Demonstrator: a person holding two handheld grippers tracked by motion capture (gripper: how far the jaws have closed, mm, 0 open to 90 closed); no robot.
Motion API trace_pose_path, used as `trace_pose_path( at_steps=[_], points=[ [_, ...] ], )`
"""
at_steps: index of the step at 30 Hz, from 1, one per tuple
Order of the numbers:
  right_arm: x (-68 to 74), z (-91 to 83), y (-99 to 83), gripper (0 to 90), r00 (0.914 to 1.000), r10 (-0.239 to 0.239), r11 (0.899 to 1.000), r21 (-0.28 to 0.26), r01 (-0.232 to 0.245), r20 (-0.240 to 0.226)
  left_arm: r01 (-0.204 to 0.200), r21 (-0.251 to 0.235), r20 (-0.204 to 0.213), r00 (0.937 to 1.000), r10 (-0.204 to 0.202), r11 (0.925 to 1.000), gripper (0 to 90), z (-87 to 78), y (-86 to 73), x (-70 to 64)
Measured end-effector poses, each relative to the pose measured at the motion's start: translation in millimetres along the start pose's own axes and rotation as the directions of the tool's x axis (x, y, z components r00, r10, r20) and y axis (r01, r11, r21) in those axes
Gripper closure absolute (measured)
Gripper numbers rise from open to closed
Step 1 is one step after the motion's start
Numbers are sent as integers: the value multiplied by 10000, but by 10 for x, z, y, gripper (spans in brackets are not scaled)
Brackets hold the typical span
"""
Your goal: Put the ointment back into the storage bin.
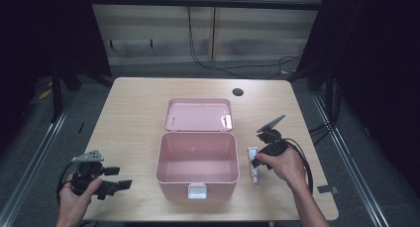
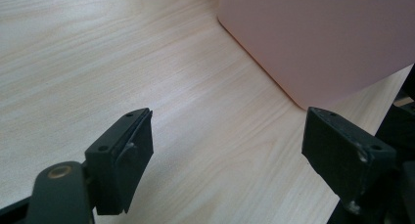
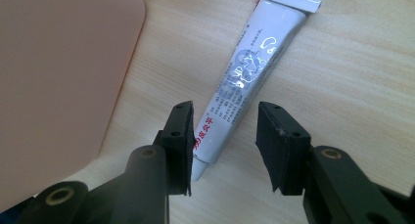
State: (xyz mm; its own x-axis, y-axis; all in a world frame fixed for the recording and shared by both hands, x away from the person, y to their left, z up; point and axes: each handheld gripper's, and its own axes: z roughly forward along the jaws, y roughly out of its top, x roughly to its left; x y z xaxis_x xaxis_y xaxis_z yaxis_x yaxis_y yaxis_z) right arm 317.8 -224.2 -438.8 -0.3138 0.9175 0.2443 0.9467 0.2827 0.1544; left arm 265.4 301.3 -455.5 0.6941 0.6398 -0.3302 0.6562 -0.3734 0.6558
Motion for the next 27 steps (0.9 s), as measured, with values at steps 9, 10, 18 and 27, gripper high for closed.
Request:
trace_pose_path(
  at_steps=[9,10,18,27],
  points=[
    [24,116,79,573,9995,279,9982,520,-284,113,23,-11,34,10000,-23,10000,191,-1,-1,-1],
    [24,116,79,573,9995,279,9982,520,-284,113,11,-17,40,10000,-11,10000,191,1,-1,-1],
    [25,211,113,583,9979,535,9969,549,-555,368,15,-4,48,10000,-15,10000,191,3,2,1],
    [30,276,122,624,9961,507,9962,672,-556,726,-1,26,49,10000,1,10000,191,1,2,2]
  ],
)
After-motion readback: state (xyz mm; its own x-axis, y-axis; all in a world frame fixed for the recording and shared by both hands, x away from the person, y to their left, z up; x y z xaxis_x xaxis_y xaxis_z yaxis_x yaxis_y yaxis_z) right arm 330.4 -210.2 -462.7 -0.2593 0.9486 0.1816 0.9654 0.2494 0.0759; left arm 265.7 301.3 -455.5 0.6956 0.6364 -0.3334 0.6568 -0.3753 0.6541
